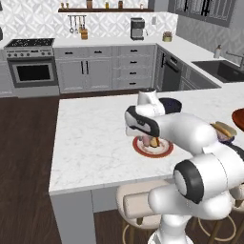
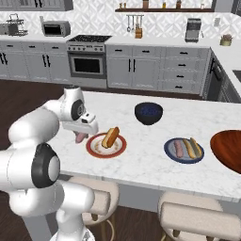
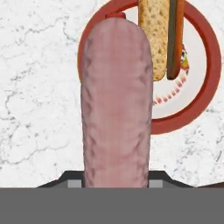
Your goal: Place one bun and one sausage from the bowl on each plate.
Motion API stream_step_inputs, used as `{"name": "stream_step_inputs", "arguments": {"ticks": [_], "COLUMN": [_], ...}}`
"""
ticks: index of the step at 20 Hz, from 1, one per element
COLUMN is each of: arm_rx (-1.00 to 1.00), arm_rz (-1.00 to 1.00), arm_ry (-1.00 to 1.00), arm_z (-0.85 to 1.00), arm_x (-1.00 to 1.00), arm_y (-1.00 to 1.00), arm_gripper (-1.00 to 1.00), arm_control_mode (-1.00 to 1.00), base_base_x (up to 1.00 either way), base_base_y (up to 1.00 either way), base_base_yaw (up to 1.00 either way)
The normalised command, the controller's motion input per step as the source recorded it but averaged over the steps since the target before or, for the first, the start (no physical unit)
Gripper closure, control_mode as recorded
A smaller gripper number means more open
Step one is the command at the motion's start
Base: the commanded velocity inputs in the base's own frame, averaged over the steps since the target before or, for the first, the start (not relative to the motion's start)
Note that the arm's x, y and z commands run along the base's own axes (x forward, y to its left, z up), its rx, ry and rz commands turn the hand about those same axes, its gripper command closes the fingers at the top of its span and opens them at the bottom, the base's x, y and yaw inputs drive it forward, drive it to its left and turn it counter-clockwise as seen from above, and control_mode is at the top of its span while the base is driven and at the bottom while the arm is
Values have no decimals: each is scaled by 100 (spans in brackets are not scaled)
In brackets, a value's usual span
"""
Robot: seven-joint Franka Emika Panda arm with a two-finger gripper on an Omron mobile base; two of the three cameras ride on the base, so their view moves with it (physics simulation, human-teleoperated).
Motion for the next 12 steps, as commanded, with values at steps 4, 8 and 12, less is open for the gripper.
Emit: {"name": "stream_step_inputs", "arguments": {"ticks": [4,8,12], "arm_rx": [0,0,0], "arm_rz": [0,0,0], "arm_ry": [4,0,0], "arm_z": [-48,-58,-42], "arm_x": [98,56,17], "arm_y": [-13,-40,-5], "arm_gripper": [100,100,100], "arm_control_mode": [-100,-100,-100], "base_base_x": [0,0,0], "base_base_y": [0,0,0], "base_base_yaw": [0,0,0]}}
